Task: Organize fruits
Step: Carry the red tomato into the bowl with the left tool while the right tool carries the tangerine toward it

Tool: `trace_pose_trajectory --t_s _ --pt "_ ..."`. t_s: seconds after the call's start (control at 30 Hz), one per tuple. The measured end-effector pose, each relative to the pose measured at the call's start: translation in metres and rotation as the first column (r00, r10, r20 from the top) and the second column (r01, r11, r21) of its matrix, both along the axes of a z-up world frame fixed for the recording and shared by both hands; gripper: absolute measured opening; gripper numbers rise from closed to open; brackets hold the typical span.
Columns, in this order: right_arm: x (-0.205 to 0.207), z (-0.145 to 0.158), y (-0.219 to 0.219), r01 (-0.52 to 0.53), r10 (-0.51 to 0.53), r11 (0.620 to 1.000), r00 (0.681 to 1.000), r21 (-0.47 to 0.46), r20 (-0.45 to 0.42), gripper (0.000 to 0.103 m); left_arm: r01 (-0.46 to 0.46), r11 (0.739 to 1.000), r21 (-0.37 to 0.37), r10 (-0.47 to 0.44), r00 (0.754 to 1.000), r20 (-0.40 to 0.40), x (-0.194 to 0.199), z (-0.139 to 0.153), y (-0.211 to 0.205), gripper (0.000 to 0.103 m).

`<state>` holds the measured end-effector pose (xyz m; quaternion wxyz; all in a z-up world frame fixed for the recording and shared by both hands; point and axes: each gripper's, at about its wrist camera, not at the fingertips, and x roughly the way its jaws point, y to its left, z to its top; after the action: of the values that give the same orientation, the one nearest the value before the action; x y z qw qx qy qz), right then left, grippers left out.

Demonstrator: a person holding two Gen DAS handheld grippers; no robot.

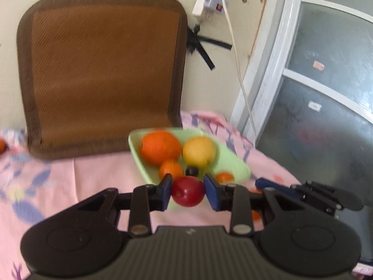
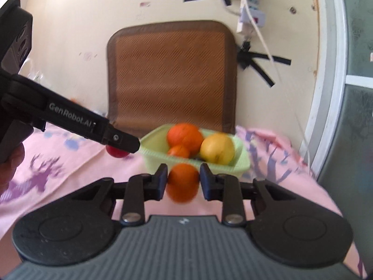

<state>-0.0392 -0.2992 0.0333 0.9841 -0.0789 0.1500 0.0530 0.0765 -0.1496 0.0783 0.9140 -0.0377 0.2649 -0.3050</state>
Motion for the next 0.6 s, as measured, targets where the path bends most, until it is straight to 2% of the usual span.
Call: trace_pose_trajectory --t_s 0.03,0.1,0.2,0.27,0.37,0.43,0.5,0.53,0.6 --pt "0.01 0.003 -0.003 0.012 -0.012 1.0 1.0 0.02 0.003 0.022 -0.001 1.0 -0.004 0.001 1.0 0.002 0.01 0.001 -0.005 0.03" --pt "0.03 0.006 -0.011 0.034 -0.034 0.997 0.999 0.063 0.007 0.022 -0.004 1.0 -0.003 0.004 1.0 -0.011 0.03 -0.004 -0.014 0.03" --pt "0.053 0.001 -0.011 0.065 -0.065 0.997 0.998 0.038 0.012 0.022 -0.033 0.999 0.024 0.035 0.997 -0.072 0.054 -0.021 -0.024 0.03" --pt "0.06 -0.003 -0.015 0.081 -0.081 0.996 0.997 0.043 0.008 0.022 -0.038 0.999 0.01 0.039 0.992 -0.121 0.062 -0.031 -0.024 0.03" --pt "0.052 0.0 -0.038 0.074 -0.07 0.985 0.997 0.157 -0.035 0.023 -0.02 0.999 0.025 0.022 0.994 -0.103 0.059 -0.037 -0.025 0.031" --pt "0.039 0.001 -0.051 0.077 -0.063 0.97 0.996 0.229 -0.069 0.027 -0.011 1.0 0.028 0.013 0.995 -0.095 0.058 -0.039 -0.026 0.031" --pt "0.027 -0.003 -0.06 0.046 -0.011 0.959 0.992 0.279 -0.127 0.035 -0.016 1.0 0.024 0.018 0.996 -0.084 0.057 -0.04 -0.026 0.031" --pt "0.023 -0.006 -0.06 0.038 0.005 0.959 0.988 0.28 -0.151 0.044 -0.016 1.0 0.02 0.017 0.996 -0.083 0.057 -0.04 -0.026 0.031" --pt "0.012 -0.011 -0.055 0.031 0.005 0.971 0.988 0.235 -0.153 0.05 -0.014 1.0 0.012 0.015 0.996 -0.086 0.057 -0.04 -0.026 0.031"
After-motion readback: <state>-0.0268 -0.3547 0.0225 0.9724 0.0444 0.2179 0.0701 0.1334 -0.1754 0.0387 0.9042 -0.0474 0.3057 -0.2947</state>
